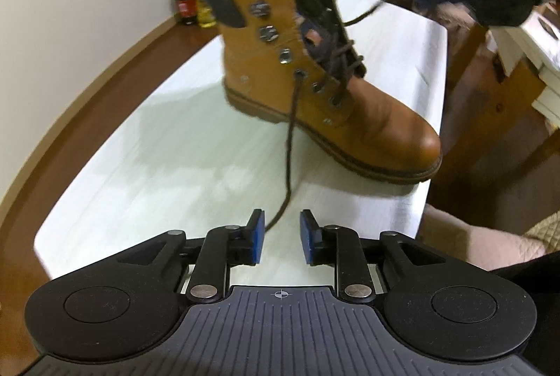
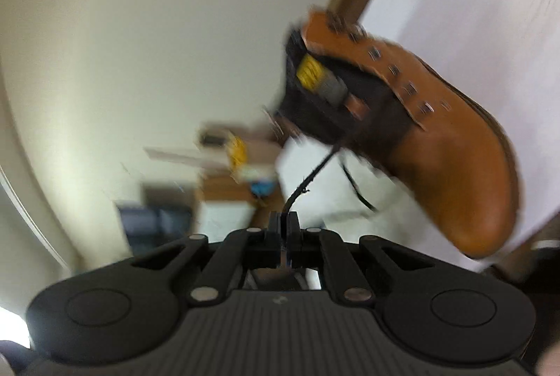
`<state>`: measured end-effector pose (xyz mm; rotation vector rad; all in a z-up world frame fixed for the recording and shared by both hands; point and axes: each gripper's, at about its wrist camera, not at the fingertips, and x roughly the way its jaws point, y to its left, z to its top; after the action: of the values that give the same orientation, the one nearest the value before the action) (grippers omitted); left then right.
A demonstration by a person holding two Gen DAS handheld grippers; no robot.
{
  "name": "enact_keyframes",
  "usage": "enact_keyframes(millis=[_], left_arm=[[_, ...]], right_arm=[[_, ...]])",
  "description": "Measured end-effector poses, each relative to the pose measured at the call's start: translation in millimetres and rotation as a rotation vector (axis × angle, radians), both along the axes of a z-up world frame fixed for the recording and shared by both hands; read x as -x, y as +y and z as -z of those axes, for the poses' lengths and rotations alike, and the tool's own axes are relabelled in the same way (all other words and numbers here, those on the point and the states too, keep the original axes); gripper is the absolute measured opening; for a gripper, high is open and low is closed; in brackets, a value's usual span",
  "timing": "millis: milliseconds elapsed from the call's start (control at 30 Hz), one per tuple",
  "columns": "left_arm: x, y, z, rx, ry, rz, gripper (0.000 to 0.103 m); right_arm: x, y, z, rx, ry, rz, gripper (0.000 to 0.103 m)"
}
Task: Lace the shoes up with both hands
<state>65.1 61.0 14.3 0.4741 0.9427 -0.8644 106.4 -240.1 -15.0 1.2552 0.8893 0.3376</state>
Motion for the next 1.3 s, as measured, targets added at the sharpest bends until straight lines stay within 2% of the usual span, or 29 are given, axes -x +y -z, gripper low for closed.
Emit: enact_keyframes(millis=[67,167,233,367,433,600,700,800,967,1100,1167,1200,1300], left_arm=[[5.4,7.5,-3.3,0.014,0.002,-0.026,0.029],[11.3,8.9,-1.5,0.029,0.007,-0.041,0.03],[14.9,5.9,-0.1,0.039,0.004,-0.032,0.03],[18.4,-9.8,6.0,0.032,-0.032,0.018,0.031],[15.4,-14.6,9.0,0.03,-0.052,0.037,0.033],[-18.6,-19.3,19.5,0.003,-0.146,0.11,0.036],[-34.4,-26.8,31.4,-0.073,-0.25,0.266,0.036],[-41.4,-35.9,44.8,-0.143,-0.341,0.464,0.036],[-45.9,-49.6,66.2,-0.183,-0.378,0.733,0.036],[-45.4,-58.6,79.2,-0.207,-0.381,0.839,0.035],[-47.6,-64.1,88.4,-0.234,-0.36,0.867,0.026],[-48.7,-65.9,91.0,-0.247,-0.344,0.868,0.006],[-56.0,-66.4,82.6,-0.257,-0.251,0.779,0.003]], right_arm=[[-0.9,-13.8,2.2,0.02,-0.001,0.097,0.004],[2.6,-35.2,15.5,0.09,0.054,0.22,0.008],[8.8,-42.3,19.3,0.125,0.084,0.25,0.014],[21.7,-55.3,25.8,0.191,0.14,0.305,0.017],[29.9,-57.1,25.2,0.201,0.156,0.318,0.024],[48.8,-60.2,23.4,0.195,0.191,0.355,0.025],[52.0,-55.8,29.4,0.182,0.203,0.343,0.028],[56.7,-49.1,32.1,0.153,0.219,0.331,0.028],[58.8,-37.3,36.4,0.114,0.227,0.317,0.028],[56.6,-30.2,37.6,0.112,0.227,0.294,0.028],[56.2,-27.3,36.5,0.131,0.227,0.277,0.029],[55.6,-25.5,36.2,0.14,0.228,0.268,0.029],[53.2,-18.8,37.0,0.152,0.231,0.241,0.029]])
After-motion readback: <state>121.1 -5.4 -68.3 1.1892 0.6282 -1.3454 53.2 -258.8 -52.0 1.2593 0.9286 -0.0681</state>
